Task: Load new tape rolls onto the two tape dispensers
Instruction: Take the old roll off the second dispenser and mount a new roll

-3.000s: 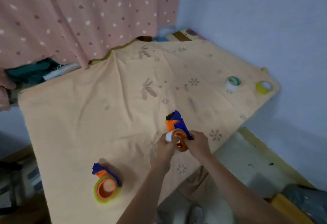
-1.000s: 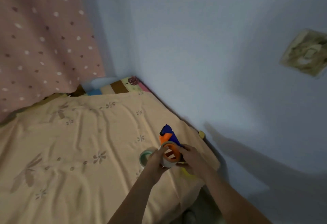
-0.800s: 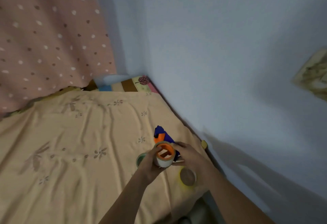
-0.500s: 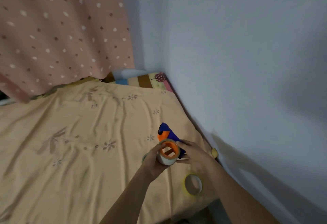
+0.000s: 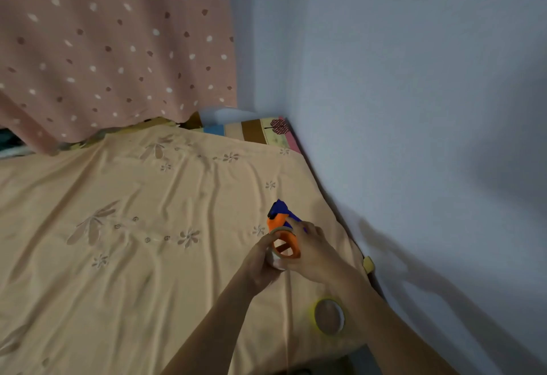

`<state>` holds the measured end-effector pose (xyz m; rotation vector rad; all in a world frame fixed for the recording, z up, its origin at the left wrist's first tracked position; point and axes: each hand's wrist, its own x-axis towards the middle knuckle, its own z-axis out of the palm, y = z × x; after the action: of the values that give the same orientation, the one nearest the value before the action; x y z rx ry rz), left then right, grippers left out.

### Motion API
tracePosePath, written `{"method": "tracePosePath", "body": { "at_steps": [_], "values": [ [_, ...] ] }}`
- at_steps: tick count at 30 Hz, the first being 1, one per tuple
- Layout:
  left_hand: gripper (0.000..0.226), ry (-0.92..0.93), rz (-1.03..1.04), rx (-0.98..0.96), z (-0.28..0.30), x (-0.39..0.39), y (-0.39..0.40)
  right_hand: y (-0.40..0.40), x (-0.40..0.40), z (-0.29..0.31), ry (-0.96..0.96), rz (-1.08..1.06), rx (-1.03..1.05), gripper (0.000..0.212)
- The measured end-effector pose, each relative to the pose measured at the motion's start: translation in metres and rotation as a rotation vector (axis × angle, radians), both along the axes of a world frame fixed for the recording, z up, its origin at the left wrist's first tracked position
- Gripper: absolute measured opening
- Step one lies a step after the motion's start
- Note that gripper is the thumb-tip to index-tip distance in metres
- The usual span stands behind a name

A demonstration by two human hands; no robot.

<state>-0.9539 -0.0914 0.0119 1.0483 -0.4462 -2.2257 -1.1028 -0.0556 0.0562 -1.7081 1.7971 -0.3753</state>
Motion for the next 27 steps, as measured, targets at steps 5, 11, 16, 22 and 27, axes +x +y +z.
{"method": "tracePosePath", "body": {
  "at_steps": [5, 11, 16, 22, 27],
  "values": [
    [0.042, 0.008, -0.043, -0.012, 0.001, -0.001, 0.001, -0.006, 0.001, -0.003, 0.153, 0.040, 0.010, 0.084],
    [0.031, 0.092, 0.003, 0.133, -0.007, 0.008, -0.003, -0.010, -0.007, -0.008, 0.072, 0.057, -0.042, 0.084],
    [0.031, -0.013, 0.035, 0.087, -0.012, 0.015, -0.005, -0.012, -0.003, -0.003, -0.143, 0.045, -0.048, 0.083],
    [0.047, -0.064, 0.127, 0.124, -0.020, 0.030, -0.003, -0.020, 0.002, -0.008, -0.454, -0.147, -0.166, 0.075],
    [0.044, -0.128, 0.275, 0.116, -0.026, 0.053, -0.004, -0.025, -0.022, -0.045, -0.271, -0.407, -0.196, 0.078]
  ]
}}
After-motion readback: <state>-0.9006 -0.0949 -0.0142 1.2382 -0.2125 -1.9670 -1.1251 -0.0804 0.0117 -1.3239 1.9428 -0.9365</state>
